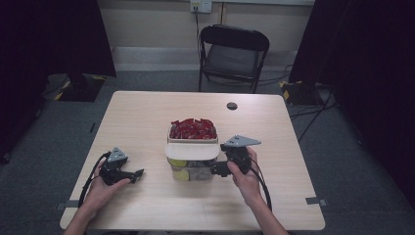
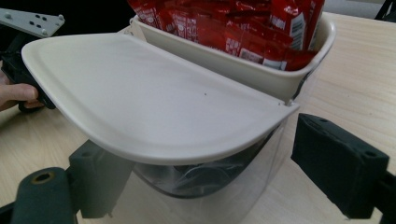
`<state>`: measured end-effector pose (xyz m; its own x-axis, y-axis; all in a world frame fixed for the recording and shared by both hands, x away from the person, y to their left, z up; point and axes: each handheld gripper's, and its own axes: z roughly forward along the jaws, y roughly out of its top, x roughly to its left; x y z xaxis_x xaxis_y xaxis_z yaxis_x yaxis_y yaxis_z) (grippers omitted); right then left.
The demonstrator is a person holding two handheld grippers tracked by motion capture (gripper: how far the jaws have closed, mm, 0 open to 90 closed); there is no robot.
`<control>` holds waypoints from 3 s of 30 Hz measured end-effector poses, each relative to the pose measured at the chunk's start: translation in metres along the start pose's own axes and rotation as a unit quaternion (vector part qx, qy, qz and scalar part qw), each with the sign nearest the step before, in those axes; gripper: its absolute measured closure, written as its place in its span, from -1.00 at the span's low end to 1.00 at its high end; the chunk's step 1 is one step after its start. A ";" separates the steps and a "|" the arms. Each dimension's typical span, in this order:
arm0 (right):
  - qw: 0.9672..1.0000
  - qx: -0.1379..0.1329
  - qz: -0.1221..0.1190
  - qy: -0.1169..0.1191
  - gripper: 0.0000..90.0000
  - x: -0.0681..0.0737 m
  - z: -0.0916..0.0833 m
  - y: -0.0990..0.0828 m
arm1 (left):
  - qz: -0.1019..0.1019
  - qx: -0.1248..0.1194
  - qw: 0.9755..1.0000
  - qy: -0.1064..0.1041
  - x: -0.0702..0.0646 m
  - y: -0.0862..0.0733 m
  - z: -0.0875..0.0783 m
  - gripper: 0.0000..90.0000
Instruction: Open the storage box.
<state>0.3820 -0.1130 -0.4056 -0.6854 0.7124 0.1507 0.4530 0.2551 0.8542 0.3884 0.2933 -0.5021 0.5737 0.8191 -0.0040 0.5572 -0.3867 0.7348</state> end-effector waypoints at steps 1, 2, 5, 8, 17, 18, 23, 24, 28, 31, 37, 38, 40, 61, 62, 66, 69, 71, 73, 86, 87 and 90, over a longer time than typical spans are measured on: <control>1.000 0.000 0.000 0.001 -0.69 0.000 0.000 0.001 | 0.000 0.000 1.000 0.000 0.000 0.000 0.000 -0.70; 1.000 0.000 0.001 0.002 -0.69 -0.001 0.001 0.001 | 0.000 0.000 1.000 0.000 0.000 0.000 0.000 -0.70; 1.000 0.005 0.002 0.006 -0.69 -0.003 0.002 0.002 | -0.001 0.000 1.000 0.000 0.000 0.000 0.000 -0.70; 1.000 0.006 0.006 0.012 -0.69 -0.005 0.002 0.004 | -0.002 -0.001 1.000 0.000 0.000 0.000 0.000 -0.71; 1.000 0.003 0.009 0.020 -0.69 -0.008 0.001 0.011 | 0.000 0.000 1.000 0.000 0.000 0.000 0.000 -0.70; 1.000 0.003 0.010 0.021 -0.69 -0.008 0.001 0.012 | 0.000 0.000 1.000 0.000 0.000 0.000 0.000 -0.70; 1.000 -0.005 0.014 0.021 -0.69 -0.009 0.002 0.017 | 0.000 0.000 1.000 0.000 0.000 0.000 0.000 -0.70; 1.000 -0.005 0.014 0.021 -0.69 -0.009 0.002 0.017 | 0.000 0.000 1.000 0.000 0.000 0.000 0.000 -0.70; 1.000 -0.006 0.014 0.021 -0.69 -0.010 0.002 0.017 | 0.000 0.000 1.000 0.000 0.000 0.000 0.000 -0.70; 1.000 -0.006 0.015 0.019 -0.69 -0.011 0.002 0.018 | 0.000 0.000 1.000 0.000 0.000 0.000 0.000 -0.70; 1.000 -0.005 0.015 0.008 -0.69 -0.012 0.005 0.022 | 0.000 0.000 1.000 0.000 0.000 0.000 0.000 -0.70; 1.000 -0.006 0.015 0.009 -0.69 -0.012 0.005 0.023 | -0.002 -0.001 1.000 0.000 0.000 0.000 0.000 -0.70; 1.000 -0.006 0.016 0.008 -0.69 -0.013 0.006 0.024 | -0.001 0.000 1.000 0.000 0.000 0.000 0.000 -0.70; 0.999 -0.011 0.037 0.012 -0.70 -0.026 0.016 0.029 | 0.000 0.000 1.000 0.000 0.000 0.000 0.000 -0.71; 0.999 -0.010 0.037 0.011 -0.70 -0.027 0.016 0.030 | -0.001 -0.001 1.000 0.000 0.000 0.000 0.000 -0.70; 0.999 -0.014 0.042 0.014 -0.70 -0.030 0.018 0.031 | -0.001 -0.001 1.000 0.000 0.000 0.000 0.000 -0.71; 0.999 -0.013 0.044 0.014 -0.70 -0.031 0.019 0.033 | -0.001 -0.001 1.000 0.000 0.000 0.000 0.000 -0.71; 0.999 -0.012 0.045 0.015 -0.70 -0.032 0.020 0.034 | -0.001 0.000 1.000 0.000 0.000 0.000 0.000 -0.70; 0.999 -0.010 0.045 0.013 -0.70 -0.033 0.020 0.034 | 0.000 0.000 1.000 0.000 0.000 0.000 0.000 -0.71; 0.999 -0.006 0.049 0.006 -0.70 -0.039 0.024 0.037 | 0.000 -0.001 1.000 -0.003 0.000 0.000 0.000 -0.70; 0.999 -0.006 0.050 0.007 -0.70 -0.040 0.024 0.037 | -0.001 -0.003 1.000 -0.003 0.000 0.000 0.000 -0.70; 0.999 -0.002 0.051 0.006 -0.70 -0.042 0.025 0.037 | -0.003 -0.004 1.000 -0.002 0.000 0.000 0.000 -0.68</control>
<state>0.4418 -0.1169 -0.3929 -0.6419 0.7273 0.2429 0.5187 0.1786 0.8361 0.3882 0.2939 -0.5023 0.5728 0.8196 -0.0103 0.5559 -0.3792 0.7397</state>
